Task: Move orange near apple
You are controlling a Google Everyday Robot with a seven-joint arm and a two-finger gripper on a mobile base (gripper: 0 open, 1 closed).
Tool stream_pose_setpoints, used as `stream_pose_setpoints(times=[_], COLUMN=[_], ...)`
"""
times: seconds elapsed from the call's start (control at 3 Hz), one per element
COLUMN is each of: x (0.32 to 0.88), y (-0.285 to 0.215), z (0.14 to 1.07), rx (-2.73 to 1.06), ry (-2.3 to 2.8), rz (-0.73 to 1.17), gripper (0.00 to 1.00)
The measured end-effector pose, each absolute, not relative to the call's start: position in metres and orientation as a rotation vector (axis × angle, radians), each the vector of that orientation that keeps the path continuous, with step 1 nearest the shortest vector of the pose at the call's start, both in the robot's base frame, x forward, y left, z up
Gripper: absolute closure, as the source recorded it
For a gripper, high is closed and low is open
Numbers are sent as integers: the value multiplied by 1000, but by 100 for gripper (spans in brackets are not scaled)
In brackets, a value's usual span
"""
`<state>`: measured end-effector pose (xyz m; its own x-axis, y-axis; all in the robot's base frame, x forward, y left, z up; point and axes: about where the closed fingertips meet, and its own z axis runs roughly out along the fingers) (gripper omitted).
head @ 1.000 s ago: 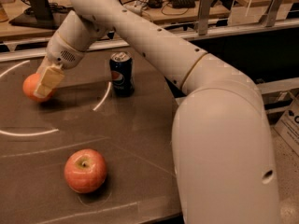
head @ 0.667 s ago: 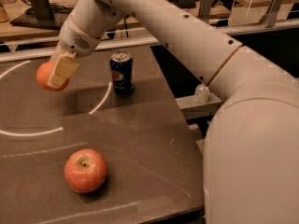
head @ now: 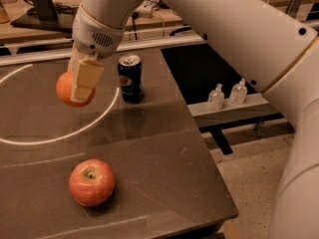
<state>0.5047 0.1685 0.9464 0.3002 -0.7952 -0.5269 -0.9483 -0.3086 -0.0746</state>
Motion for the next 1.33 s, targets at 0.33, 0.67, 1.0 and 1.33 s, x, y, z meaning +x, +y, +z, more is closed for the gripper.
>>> stream_pose_setpoints(times=[0.33,0.67,1.0,1.33], x=[495,495,488,459], y=[150,143,143,139], z=[934,917,897,871], rx=[-2236,-2245,-2285,-2326], ry=[1614,1648,1669,1751], rz=[520,499,516,597], gripper=[100,100,100,74])
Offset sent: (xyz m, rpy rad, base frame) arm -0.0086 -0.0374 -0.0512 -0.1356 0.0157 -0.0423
